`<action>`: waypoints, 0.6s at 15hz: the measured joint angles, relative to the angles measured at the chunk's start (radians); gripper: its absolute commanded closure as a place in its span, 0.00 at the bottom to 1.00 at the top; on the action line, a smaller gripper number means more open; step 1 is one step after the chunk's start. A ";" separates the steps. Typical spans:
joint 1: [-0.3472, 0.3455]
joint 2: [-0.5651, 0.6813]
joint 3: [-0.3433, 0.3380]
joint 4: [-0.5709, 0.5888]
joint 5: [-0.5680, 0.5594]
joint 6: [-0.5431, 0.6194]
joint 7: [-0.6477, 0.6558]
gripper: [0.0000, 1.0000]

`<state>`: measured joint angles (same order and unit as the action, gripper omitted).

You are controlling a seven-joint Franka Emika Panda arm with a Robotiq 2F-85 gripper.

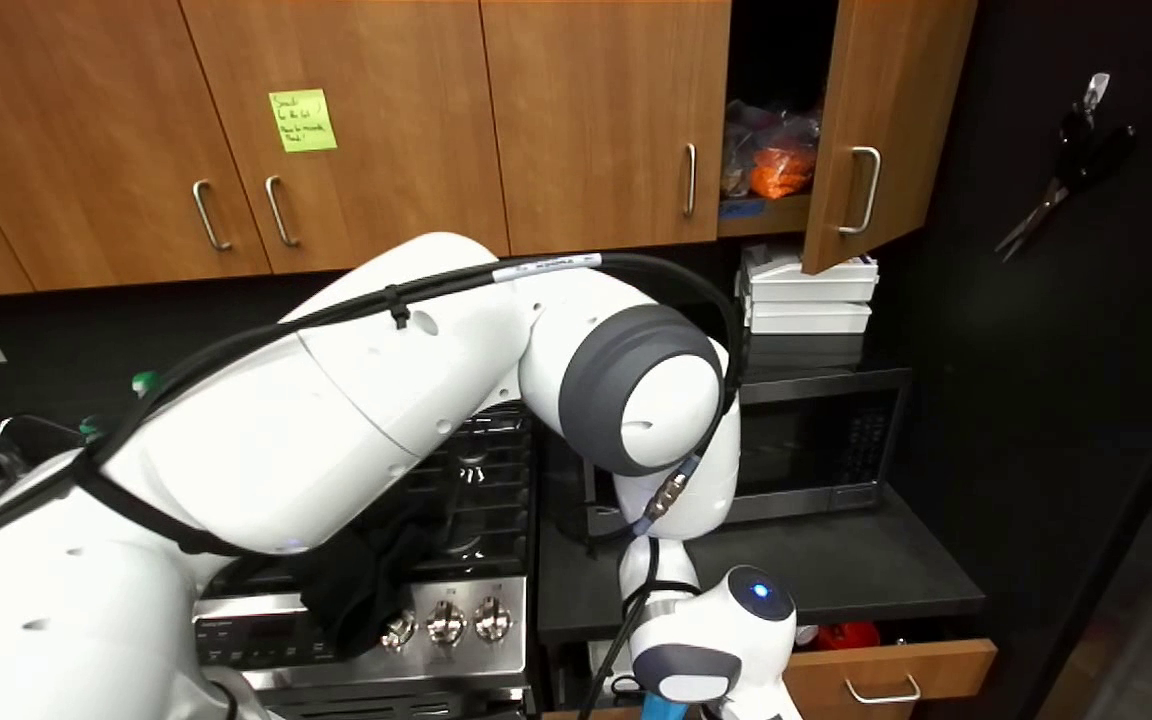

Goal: Close the top drawer to the left

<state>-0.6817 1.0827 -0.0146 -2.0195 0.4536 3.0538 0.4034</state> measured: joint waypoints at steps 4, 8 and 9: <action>0.021 0.005 0.033 0.027 0.000 0.001 -0.001 1.00; 0.016 0.004 0.061 0.034 0.005 -0.001 -0.001 1.00; 0.005 0.001 0.077 0.035 0.013 0.000 -0.003 1.00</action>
<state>-0.6771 1.0834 0.0627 -1.9843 0.4666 3.0535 0.4009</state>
